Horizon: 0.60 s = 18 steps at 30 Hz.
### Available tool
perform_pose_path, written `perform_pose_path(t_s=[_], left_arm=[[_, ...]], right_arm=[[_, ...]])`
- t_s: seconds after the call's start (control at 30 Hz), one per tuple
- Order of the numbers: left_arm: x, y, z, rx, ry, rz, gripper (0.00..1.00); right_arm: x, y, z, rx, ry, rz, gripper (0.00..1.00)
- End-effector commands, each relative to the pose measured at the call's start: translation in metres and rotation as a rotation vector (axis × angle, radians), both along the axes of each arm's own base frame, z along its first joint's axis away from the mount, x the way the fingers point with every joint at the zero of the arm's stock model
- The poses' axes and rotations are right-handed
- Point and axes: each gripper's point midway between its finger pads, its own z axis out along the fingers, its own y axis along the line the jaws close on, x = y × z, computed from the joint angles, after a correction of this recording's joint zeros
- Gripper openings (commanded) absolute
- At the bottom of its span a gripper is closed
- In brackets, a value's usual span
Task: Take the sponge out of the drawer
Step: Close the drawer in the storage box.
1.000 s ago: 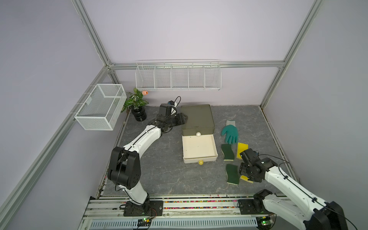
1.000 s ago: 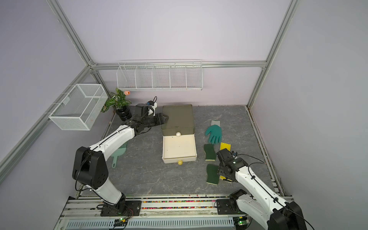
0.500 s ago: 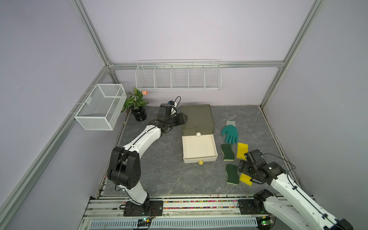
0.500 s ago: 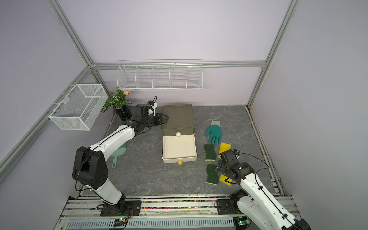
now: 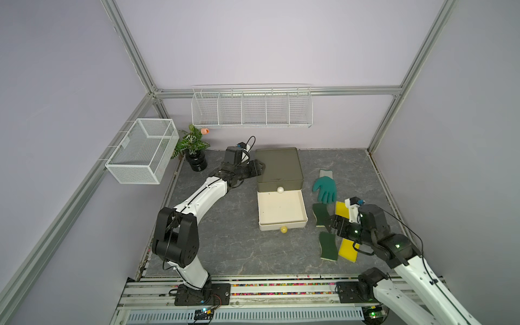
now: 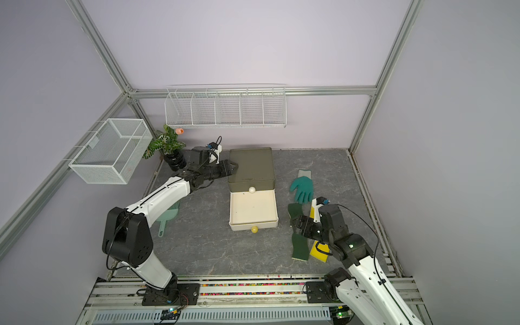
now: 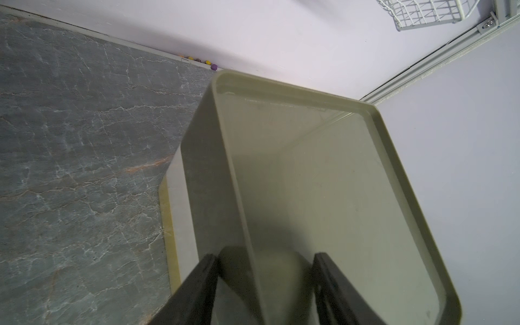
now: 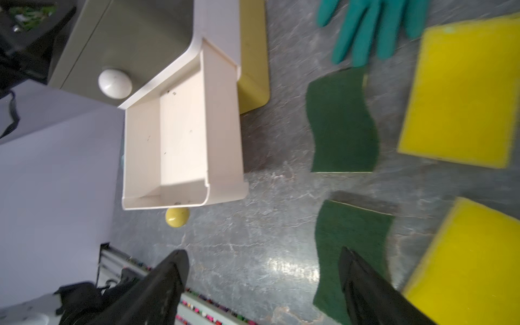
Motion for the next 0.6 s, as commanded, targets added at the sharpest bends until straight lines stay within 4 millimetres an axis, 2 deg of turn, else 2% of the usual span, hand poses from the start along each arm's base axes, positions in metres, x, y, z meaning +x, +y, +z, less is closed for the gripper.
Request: perform_pose_path(t_s=[0.0,0.2,0.37,0.57], left_arm=[[-0.027,-0.012,-0.050,0.034,0.162,-0.077,0.58],[-0.027,-0.013,-0.051,0.032,0.167,-0.074,0.58],[-0.027,-0.011,-0.050,0.040,0.166,-0.071,0.57],[-0.026,-0.011,-0.052,0.041,0.170,-0.069,0.58]], right_arm=[[-0.004,0.040,0.027,0.082,-0.073,0.192,0.89],[-0.007,0.080,0.017,0.005,-0.068,0.311,0.89],[-0.008,0.102,0.011,-0.019,-0.072,0.349,0.89],[-0.015,0.129,-0.009,-0.080,-0.043,0.406,0.89]])
